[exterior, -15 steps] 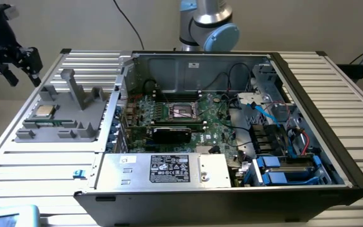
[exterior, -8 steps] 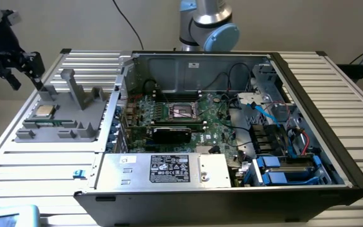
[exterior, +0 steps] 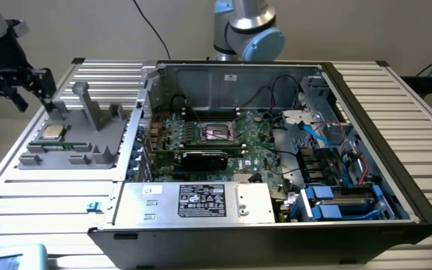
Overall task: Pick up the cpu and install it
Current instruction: 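Pick up the cpu and move it towards the insertion slot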
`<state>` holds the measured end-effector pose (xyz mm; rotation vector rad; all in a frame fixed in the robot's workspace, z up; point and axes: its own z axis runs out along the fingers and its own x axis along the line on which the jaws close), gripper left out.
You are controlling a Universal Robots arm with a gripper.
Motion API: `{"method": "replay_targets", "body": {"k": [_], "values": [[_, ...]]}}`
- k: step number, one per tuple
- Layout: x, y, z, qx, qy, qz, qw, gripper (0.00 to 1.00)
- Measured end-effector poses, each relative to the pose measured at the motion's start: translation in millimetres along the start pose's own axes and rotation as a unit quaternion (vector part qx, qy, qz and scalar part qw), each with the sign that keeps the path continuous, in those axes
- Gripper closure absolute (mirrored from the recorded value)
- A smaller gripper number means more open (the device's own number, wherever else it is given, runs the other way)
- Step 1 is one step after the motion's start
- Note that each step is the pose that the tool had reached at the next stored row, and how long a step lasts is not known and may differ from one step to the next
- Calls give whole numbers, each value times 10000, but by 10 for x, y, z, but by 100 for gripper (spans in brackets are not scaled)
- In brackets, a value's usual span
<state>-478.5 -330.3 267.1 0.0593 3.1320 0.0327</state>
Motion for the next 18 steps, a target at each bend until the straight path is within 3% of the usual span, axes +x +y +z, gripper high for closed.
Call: {"method": "replay_targets", "body": {"k": [10, 13, 14, 18], "values": [[1, -20, 182, -10, 2, -51, 10000, 34], [1, -21, 237, -10, 4, -62, 10000, 32], [1, -21, 255, -10, 3, -65, 10000, 26], [2, -24, 327, -10, 6, -89, 10000, 26]]}}
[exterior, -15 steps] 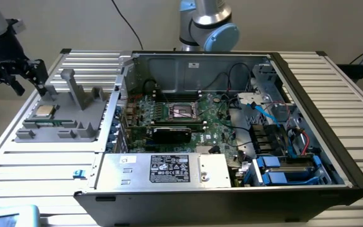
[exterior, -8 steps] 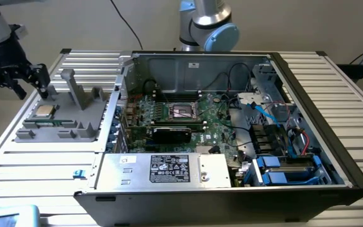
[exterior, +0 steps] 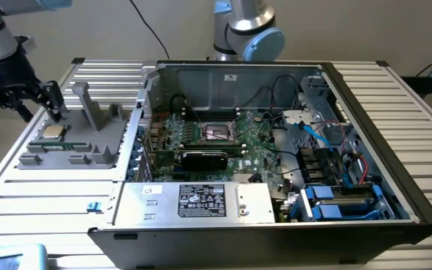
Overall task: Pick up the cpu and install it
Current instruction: 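Pick up the cpu and move it towards the insertion slot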
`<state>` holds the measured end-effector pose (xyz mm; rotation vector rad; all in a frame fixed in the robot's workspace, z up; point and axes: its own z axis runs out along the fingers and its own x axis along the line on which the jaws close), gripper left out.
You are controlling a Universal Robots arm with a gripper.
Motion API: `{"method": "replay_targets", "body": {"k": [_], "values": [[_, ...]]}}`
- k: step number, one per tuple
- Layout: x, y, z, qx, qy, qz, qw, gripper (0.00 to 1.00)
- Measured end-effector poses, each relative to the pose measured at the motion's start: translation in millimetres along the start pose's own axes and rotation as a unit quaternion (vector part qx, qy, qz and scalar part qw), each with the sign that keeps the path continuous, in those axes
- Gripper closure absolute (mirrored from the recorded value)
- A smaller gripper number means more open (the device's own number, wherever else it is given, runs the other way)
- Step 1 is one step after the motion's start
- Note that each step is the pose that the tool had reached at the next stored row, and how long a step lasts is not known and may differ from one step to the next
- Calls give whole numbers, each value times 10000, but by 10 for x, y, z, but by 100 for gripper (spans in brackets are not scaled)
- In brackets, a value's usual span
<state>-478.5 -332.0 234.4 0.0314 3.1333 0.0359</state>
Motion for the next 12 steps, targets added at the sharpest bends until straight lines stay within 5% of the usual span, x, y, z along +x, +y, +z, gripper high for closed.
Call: {"method": "replay_targets", "body": {"k": [12], "values": [[0, -3, 114, -20, 12, -54, 10000, 26]]}}
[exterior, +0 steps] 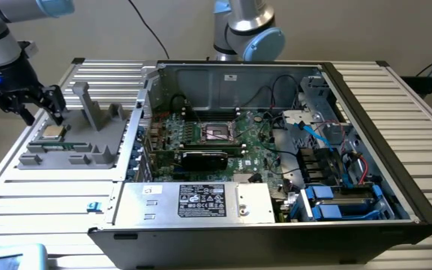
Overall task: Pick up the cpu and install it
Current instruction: 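Pick up the cpu and move it towards the insertion slot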
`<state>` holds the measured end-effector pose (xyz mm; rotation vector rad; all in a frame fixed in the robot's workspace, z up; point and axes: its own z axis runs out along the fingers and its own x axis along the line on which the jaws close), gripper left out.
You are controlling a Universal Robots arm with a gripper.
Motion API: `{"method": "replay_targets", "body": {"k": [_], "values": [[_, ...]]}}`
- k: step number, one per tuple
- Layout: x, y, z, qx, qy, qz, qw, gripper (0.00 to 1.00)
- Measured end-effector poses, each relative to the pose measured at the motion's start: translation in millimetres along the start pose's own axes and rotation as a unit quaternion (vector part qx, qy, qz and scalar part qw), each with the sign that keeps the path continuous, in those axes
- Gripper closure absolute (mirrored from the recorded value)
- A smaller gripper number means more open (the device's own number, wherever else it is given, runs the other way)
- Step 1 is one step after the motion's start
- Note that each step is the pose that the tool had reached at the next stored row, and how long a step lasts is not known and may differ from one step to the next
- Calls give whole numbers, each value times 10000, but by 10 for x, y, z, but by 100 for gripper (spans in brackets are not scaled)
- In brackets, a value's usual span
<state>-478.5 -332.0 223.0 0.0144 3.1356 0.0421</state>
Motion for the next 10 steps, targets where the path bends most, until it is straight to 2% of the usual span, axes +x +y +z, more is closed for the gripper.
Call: {"method": "replay_targets", "body": {"k": [7, 10], "values": [[-1, -4, 128, -3, 12, 2, 10000, 26], [-3, -5, 181, -16, 14, 6, 10000, 26]]}}
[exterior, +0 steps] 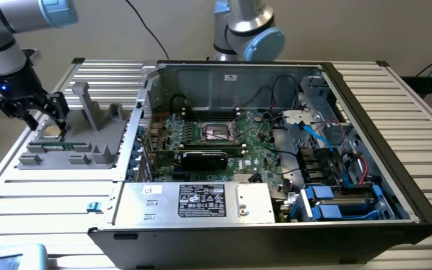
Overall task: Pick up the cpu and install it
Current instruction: 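Pick up the cpu and move it towards the insertion slot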
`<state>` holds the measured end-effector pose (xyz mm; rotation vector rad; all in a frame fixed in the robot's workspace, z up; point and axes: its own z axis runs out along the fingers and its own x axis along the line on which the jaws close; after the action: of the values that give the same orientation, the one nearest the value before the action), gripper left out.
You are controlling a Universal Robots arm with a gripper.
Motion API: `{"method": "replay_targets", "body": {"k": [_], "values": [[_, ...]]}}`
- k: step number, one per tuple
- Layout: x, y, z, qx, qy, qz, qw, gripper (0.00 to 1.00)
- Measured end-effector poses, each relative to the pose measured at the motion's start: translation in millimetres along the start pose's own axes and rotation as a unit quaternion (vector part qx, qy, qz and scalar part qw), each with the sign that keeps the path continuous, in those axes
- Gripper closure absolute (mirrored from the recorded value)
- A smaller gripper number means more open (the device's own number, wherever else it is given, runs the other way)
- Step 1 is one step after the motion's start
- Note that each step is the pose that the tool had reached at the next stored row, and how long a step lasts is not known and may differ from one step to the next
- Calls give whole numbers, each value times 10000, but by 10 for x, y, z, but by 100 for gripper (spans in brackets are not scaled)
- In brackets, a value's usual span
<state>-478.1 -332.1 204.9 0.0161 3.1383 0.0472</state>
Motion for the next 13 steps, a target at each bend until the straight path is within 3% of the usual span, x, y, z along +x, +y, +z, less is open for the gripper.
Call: {"method": "replay_targets", "body": {"k": [3, 13], "values": [[-3, -1, 51, -21, 4, 2, 10000, 26], [-2, 13, 94, -14, 8, 2, 10000, 26]]}}
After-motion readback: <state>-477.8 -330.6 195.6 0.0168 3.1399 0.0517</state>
